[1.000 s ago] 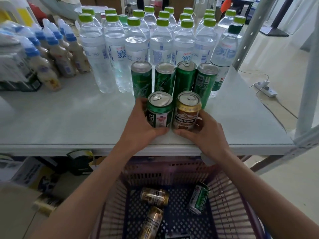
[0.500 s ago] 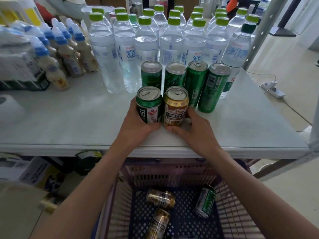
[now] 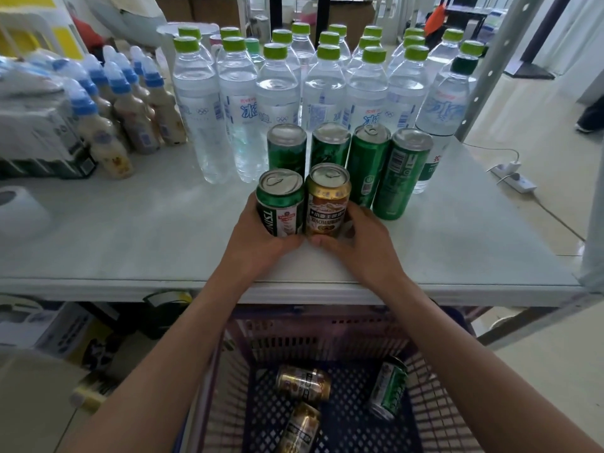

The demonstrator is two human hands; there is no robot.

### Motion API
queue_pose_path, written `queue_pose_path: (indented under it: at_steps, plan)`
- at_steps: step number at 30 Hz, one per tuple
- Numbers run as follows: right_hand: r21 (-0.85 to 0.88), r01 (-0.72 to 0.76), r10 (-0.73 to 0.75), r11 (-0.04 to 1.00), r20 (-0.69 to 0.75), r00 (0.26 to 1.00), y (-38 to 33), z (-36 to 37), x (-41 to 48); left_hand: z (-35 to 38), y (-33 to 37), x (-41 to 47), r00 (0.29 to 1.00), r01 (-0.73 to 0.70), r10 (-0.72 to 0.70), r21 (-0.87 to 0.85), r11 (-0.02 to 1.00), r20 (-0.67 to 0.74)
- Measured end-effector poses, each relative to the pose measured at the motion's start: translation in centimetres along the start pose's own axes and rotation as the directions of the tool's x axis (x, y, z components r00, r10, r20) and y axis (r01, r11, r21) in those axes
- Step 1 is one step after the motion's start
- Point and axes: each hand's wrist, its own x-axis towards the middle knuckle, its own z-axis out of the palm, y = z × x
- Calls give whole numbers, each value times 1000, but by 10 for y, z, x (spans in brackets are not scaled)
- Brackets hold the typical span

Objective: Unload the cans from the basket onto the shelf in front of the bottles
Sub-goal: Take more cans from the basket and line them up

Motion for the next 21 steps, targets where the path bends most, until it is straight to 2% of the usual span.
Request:
queue_pose_path:
  at_steps: [11, 17, 21]
  plan:
    - [23, 5, -5, 1000, -12, 1000, -4, -2, -8, 1, 4, -4, 1000, 11, -11, 10, 1000, 6]
    - [-2, 22, -22, 1000, 66, 998, -1, -15, -29, -13, 11, -14, 991, 109, -120, 143, 984, 66]
    - [-31, 23, -20, 999, 85, 996, 9, -26, -42, -17, 8, -22, 995, 42, -69, 321, 946, 73]
